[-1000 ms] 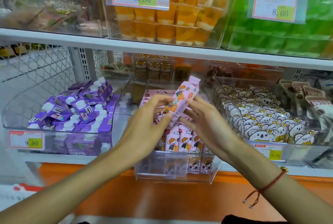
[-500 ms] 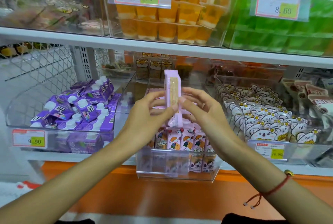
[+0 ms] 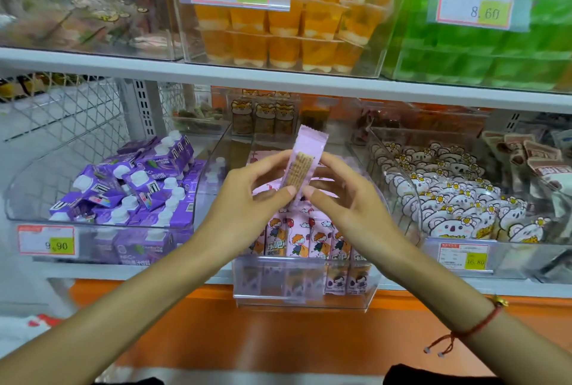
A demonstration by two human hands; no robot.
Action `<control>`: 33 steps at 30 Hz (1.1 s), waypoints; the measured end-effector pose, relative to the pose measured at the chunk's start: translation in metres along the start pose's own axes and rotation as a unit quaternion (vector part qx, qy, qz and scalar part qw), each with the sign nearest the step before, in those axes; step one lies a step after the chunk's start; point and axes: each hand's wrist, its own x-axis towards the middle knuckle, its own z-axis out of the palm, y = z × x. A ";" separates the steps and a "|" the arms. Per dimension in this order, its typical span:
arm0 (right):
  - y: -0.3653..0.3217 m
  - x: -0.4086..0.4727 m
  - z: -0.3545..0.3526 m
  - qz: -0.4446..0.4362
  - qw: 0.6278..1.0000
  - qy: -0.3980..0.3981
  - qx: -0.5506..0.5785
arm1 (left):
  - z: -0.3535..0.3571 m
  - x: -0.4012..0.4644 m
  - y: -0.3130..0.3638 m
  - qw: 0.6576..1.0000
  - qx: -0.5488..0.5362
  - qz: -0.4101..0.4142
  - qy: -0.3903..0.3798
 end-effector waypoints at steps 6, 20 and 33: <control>0.003 0.001 0.000 -0.020 0.998 0.003 -0.055 | 0.001 0.002 -0.003 1.000 -0.004 -0.021 0.009; -0.009 0.003 -0.004 0.044 0.996 0.043 0.071 | -0.006 0.001 -0.001 0.987 -0.003 -0.044 0.157; 0.009 0.012 -0.012 0.143 0.982 0.120 0.011 | -0.016 0.008 -0.004 0.975 0.165 0.054 0.141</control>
